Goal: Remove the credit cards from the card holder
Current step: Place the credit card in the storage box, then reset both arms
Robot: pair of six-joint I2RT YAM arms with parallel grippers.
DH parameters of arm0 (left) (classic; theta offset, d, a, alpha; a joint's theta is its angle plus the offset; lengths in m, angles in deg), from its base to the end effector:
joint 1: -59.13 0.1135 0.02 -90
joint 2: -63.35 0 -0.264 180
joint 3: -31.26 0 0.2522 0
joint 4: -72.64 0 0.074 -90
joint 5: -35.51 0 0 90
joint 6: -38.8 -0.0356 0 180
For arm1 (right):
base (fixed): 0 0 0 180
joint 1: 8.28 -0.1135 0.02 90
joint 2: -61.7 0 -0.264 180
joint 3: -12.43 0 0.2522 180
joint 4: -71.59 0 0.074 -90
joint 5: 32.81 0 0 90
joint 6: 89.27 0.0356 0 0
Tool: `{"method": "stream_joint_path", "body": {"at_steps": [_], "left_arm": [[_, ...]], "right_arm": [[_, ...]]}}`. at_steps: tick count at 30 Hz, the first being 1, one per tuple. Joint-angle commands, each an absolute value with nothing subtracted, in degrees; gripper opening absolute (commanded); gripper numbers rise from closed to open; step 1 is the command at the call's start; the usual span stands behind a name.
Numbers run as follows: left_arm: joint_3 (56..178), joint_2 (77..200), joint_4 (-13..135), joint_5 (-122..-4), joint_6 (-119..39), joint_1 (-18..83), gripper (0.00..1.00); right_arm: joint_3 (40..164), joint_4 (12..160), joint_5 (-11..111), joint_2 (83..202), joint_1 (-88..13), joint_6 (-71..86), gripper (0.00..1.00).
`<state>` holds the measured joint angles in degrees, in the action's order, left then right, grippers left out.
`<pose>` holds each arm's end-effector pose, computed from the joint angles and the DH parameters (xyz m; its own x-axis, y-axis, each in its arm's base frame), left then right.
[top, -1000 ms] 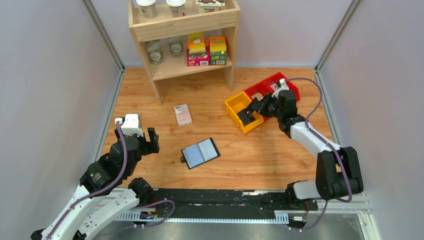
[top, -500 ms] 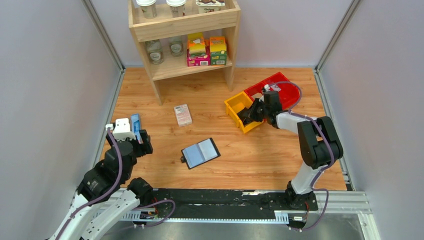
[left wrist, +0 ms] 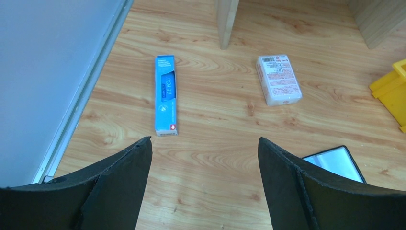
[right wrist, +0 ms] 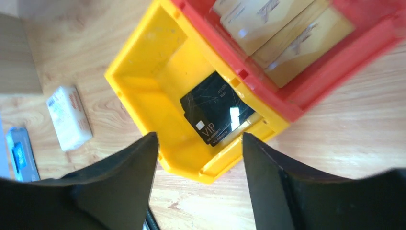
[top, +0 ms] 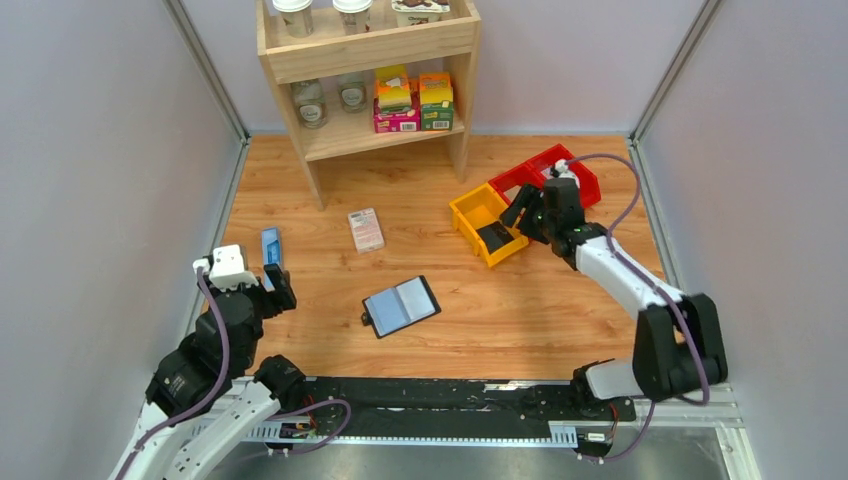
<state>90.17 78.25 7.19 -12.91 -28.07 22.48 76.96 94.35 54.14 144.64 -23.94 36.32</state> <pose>0.0461 -0.0049 0.3198 -0.2504 -0.1799 -0.9513 -0.1603 0.9767 -0.1425 0.2973 0.0853 0.2237 -0.6948 0.4088 -0.5918 0.1183 0.8765 0.4666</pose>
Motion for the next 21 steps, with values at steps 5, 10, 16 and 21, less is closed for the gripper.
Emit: {"method": "stream_joint_path", "body": {"at_steps": [5,10,16,21], "left_arm": [[90.5,75.0,6.3,-8.5,-26.6,22.7,0.88],[90.5,70.9,6.0,-6.2,-25.7,22.8,0.88],[90.3,64.4,7.1,-5.9,-25.9,22.7,0.88],[90.2,62.1,7.6,-5.6,-26.3,22.8,0.88]], "right_arm": [[79.7,111.7,71.8,119.7,-23.7,30.1,0.92],[80.4,117.0,79.2,103.5,-23.7,26.1,1.00],[78.3,118.3,88.4,85.4,-25.2,16.0,1.00],[71.9,114.6,90.1,72.2,-26.7,8.4,1.00]]}}
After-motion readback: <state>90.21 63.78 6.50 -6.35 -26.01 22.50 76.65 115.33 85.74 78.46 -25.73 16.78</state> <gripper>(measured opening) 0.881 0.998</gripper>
